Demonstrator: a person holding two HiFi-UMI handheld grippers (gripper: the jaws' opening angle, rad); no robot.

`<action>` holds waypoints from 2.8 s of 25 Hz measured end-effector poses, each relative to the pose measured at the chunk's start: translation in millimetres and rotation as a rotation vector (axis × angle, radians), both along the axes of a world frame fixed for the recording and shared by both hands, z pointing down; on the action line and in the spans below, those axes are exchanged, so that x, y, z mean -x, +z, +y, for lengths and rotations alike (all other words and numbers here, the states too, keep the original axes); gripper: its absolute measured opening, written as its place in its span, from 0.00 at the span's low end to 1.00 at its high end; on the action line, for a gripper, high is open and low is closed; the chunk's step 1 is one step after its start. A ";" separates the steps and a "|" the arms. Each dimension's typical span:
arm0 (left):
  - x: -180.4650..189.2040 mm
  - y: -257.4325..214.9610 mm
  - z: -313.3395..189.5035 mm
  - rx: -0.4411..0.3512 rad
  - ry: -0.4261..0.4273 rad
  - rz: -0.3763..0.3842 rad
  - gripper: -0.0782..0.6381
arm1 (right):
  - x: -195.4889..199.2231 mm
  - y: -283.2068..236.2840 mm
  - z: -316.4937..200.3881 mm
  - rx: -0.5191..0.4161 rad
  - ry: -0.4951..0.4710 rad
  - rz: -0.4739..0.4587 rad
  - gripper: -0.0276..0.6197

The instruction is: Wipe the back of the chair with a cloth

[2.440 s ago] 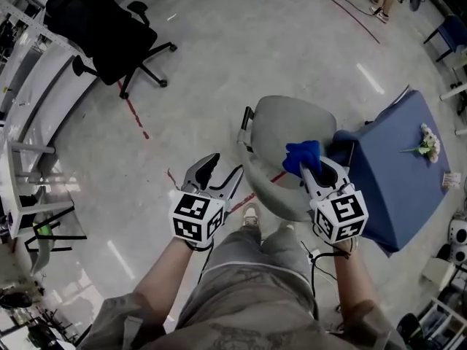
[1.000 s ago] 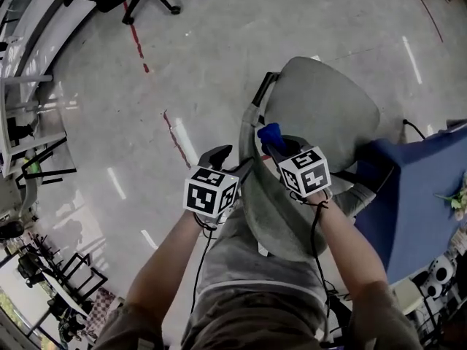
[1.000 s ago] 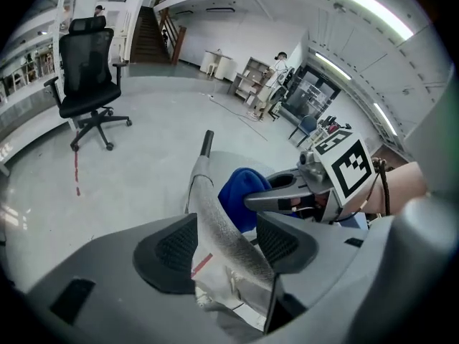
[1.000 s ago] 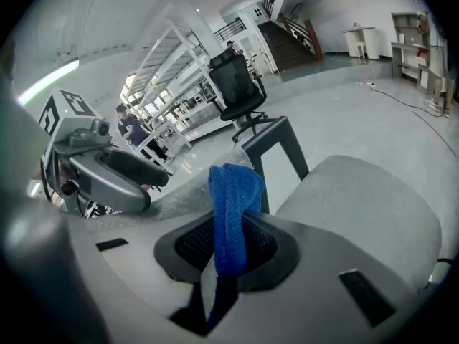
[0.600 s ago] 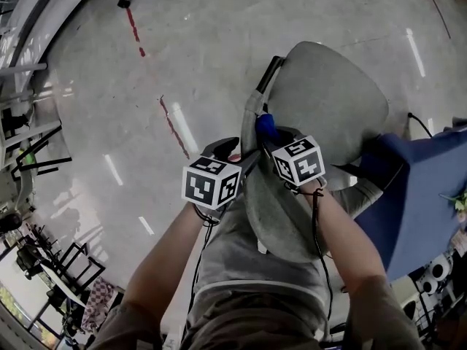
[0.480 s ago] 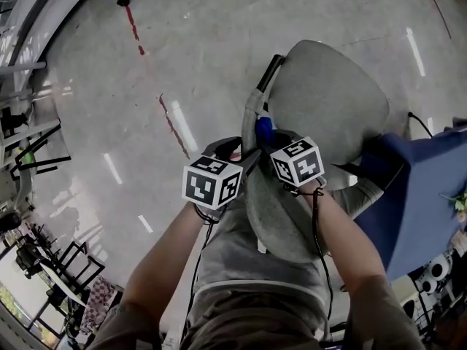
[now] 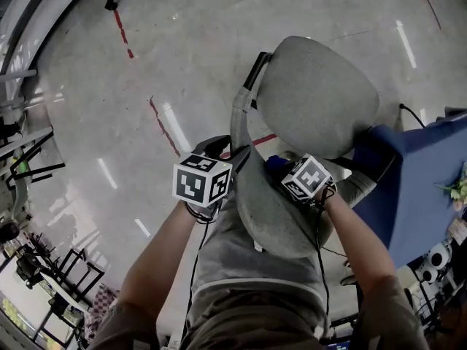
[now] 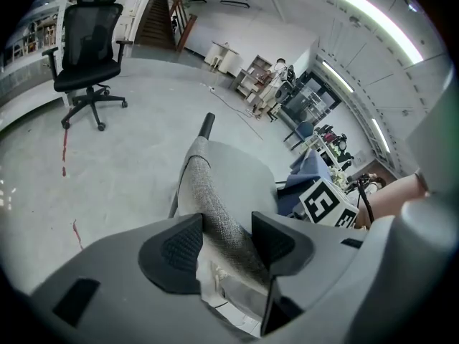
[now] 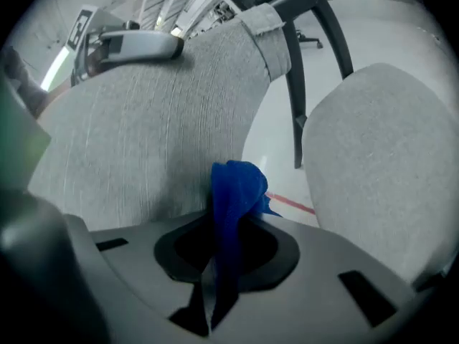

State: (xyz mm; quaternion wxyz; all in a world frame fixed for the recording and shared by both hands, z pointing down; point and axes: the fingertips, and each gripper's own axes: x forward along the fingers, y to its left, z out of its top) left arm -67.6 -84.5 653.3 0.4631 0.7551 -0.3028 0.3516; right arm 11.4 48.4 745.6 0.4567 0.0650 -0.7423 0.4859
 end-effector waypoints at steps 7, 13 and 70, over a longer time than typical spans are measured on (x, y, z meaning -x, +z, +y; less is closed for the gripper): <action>0.7 2.0 -0.8 0.002 -0.002 -0.002 0.43 | -126.2 -19.1 67.2 0.085 -0.407 0.262 0.17; -0.7 3.0 -0.2 0.002 0.015 -0.006 0.43 | -231.1 -23.3 42.0 0.003 -0.375 0.546 0.17; 1.0 8.4 -3.3 0.030 -0.034 -0.004 0.41 | 34.7 -119.8 -5.3 -0.042 0.064 -0.212 0.16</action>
